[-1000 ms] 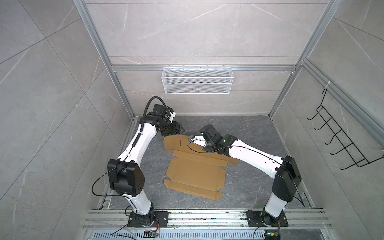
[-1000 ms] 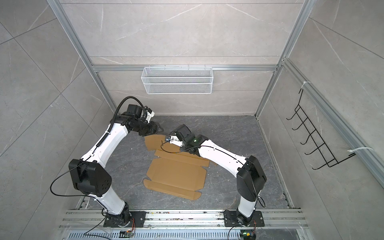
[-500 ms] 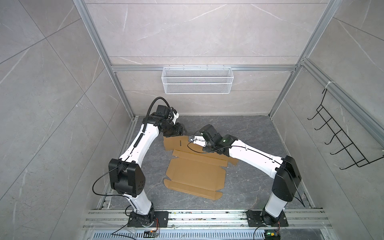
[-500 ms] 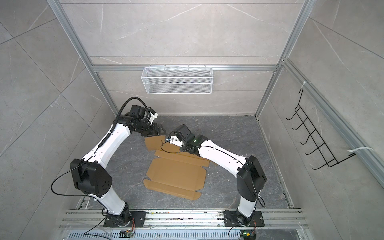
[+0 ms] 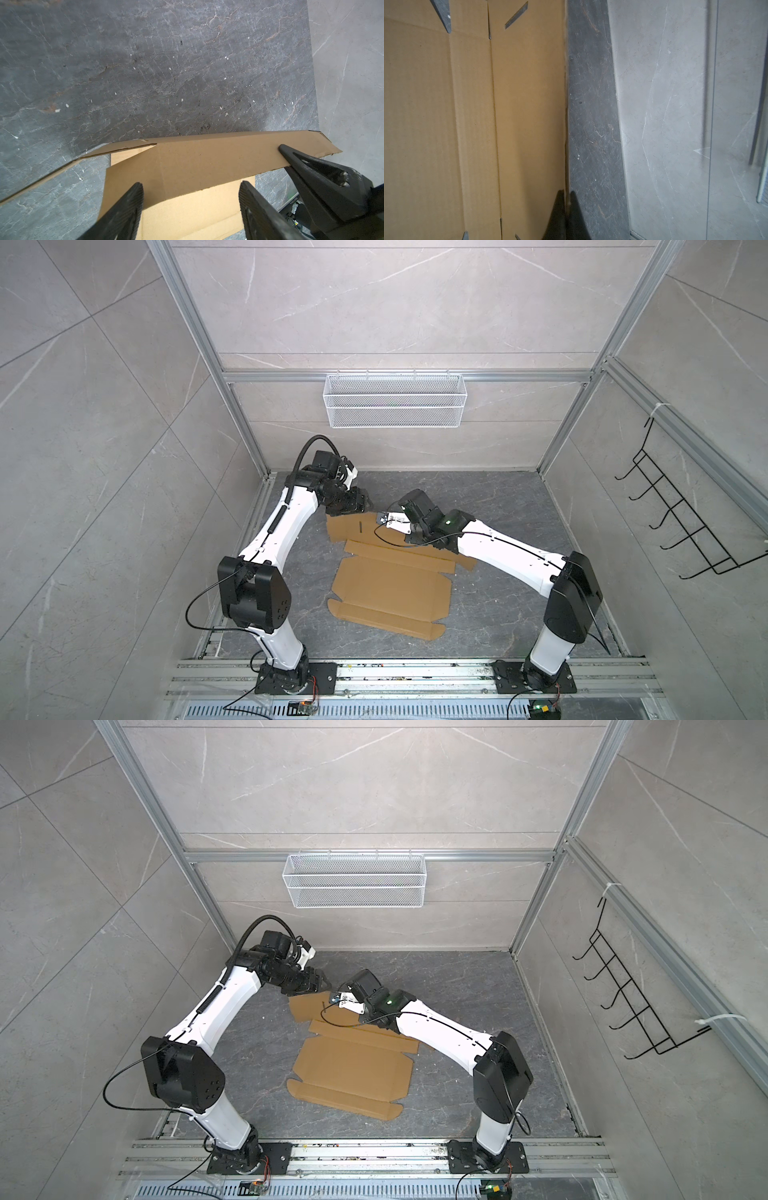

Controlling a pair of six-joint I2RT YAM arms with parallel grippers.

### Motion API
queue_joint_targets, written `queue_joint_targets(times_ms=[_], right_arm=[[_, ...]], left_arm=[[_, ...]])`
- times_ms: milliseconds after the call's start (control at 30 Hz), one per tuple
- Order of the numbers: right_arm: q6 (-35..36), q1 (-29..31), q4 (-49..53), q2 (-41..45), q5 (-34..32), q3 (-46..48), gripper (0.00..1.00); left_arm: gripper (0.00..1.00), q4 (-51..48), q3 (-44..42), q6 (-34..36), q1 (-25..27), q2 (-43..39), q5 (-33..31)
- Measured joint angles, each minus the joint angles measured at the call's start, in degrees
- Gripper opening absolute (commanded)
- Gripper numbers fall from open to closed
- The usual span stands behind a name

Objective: Fold the paper box

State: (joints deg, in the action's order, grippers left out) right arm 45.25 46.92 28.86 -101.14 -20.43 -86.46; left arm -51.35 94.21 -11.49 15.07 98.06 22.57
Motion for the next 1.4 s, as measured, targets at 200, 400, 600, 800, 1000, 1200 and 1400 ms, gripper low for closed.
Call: queue_joint_targets(times_ms=[200, 400, 600, 800, 1000, 1200, 1400], right_arm=[[0.0, 0.4, 0.0, 0.0, -0.6, 0.0, 0.00], [0.0, 0.9, 0.1, 0.0, -1.7, 0.0, 0.00], [-0.3, 1.5, 0.4, 0.0, -2.8, 0.0, 0.00], [-0.5, 1.5, 0.4, 0.0, -3.4, 0.0, 0.00], [-0.4, 1.7, 0.4, 0.0, -3.5, 0.0, 0.00], [0.3, 2.3, -0.2, -0.2, -3.3, 0.0, 0.00], [1.1, 2.3, -1.0, -0.7, -3.3, 0.0, 0.00]], left_arm=[[0.74, 1.5, -2.9, -3.4, 0.6, 0.0, 2.3], [0.70, 5.4, -5.3, -8.1, 1.2, -0.5, 3.5], [0.65, 9.1, -7.6, -12.6, 1.2, -1.4, 3.7], [0.57, 10.4, -7.7, -14.4, 1.2, -1.4, 3.6], [0.71, 9.6, -7.9, -13.4, 1.2, -2.1, 3.0], [0.76, 8.9, -10.0, -10.9, -2.3, -6.8, 2.6], [0.73, 11.6, -17.5, -11.8, -11.4, -14.8, 2.7]])
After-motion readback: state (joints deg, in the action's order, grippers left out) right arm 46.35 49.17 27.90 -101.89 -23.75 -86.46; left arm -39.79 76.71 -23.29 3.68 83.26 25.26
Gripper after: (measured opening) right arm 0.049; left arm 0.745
